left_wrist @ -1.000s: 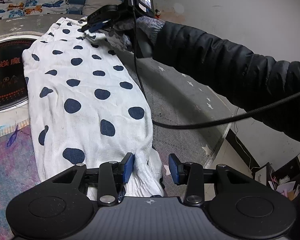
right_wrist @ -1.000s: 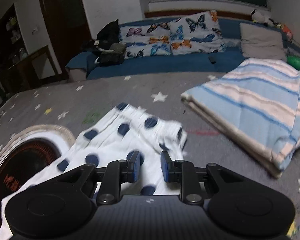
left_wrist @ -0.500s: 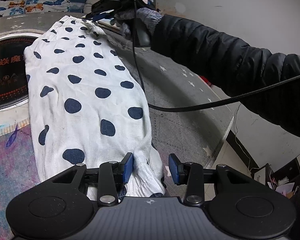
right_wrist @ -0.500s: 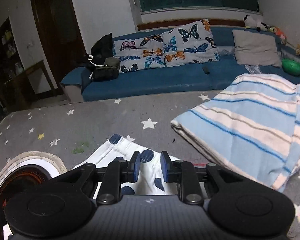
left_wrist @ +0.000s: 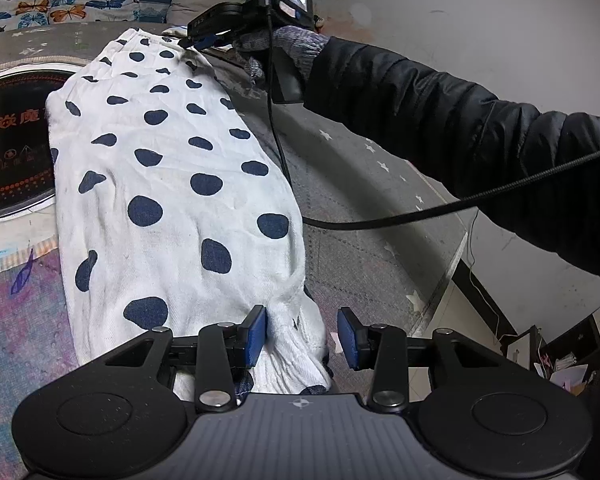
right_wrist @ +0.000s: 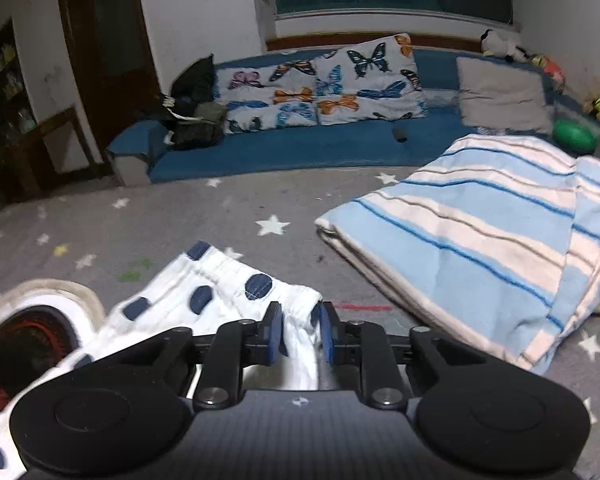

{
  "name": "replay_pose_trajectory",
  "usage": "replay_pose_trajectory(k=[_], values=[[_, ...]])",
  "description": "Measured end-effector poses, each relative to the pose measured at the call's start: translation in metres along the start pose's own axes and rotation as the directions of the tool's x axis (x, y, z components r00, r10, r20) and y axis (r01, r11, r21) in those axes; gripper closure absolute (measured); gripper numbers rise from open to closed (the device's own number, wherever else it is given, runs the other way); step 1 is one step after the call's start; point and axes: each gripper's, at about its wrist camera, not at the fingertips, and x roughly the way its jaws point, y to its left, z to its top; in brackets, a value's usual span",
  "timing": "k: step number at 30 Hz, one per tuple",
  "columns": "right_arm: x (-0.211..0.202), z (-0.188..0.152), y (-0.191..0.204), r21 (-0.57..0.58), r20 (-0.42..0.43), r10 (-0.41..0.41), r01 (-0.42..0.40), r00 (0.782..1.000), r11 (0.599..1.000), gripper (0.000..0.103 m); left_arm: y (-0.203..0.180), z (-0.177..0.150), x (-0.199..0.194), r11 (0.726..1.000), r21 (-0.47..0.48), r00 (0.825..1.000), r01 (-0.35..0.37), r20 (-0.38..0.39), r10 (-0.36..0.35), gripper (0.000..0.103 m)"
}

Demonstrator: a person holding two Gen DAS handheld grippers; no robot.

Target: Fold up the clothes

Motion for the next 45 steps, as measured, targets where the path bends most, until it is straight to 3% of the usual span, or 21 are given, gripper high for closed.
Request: replay_pose_trajectory(k=[4, 6, 7, 8, 10, 18, 20, 27, 35, 45], values=[[0.0, 0.002, -0.006, 0.034, 0.0, 0.016, -0.016, 1.0, 0.999, 0.09, 0.001, -0.001, 0.0, 1.0, 0.0, 1.0, -0.001, -0.001, 0.0, 0.061], [0.0, 0.002, -0.01, 0.057, 0.001, 0.031, -0.031, 1.0, 0.998, 0.085, 0.001, -0.002, 0.0, 1.0, 0.0, 1.0, 0.0, -0.001, 0.0, 0.061], [-0.001, 0.003, -0.012, 0.063, 0.002, 0.038, -0.038, 0.999, 0.997, 0.078, 0.001, -0.002, 0.0, 1.0, 0.0, 1.0, 0.0, -0.001, 0.0, 0.06], [-0.002, 0.002, -0.012, 0.06, 0.003, 0.045, -0.045, 0.999, 0.997, 0.063, 0.001, -0.001, 0.001, 1.0, 0.001, 1.0, 0.0, 0.001, 0.0, 0.059], [-0.005, 0.001, -0.014, 0.052, 0.004, 0.058, -0.058, 0.998, 0.997, 0.05, 0.001, 0.001, 0.002, 1.0, 0.001, 1.0, 0.001, 0.005, -0.001, 0.057], [0.006, -0.005, -0.009, 0.032, -0.004, 0.077, -0.077, 0.997, 0.997, 0.049, 0.0, 0.009, -0.011, 0.999, 0.021, 0.998, -0.042, 0.046, 0.041, 0.05], [0.007, -0.007, -0.005, 0.012, 0.005, 0.071, -0.071, 0.997, 0.997, 0.051, 0.002, 0.01, -0.015, 0.998, 0.02, 0.997, -0.055, 0.053, 0.054, 0.049], [0.002, -0.006, -0.003, 0.026, 0.009, 0.076, -0.077, 0.997, 0.997, 0.087, 0.005, 0.008, -0.025, 0.995, 0.015, 0.993, -0.101, 0.069, 0.1, 0.045], [-0.029, -0.002, -0.003, 0.063, 0.07, 0.132, -0.137, 0.989, 0.989, 0.09, 0.009, 0.006, -0.035, 0.988, 0.001, 0.984, -0.154, 0.088, 0.154, 0.044], [-0.082, 0.003, 0.019, -0.005, 0.122, 0.177, -0.177, 0.977, 0.984, 0.091, 0.014, 0.009, -0.048, 0.973, -0.017, 0.963, -0.229, 0.143, 0.229, 0.04]])
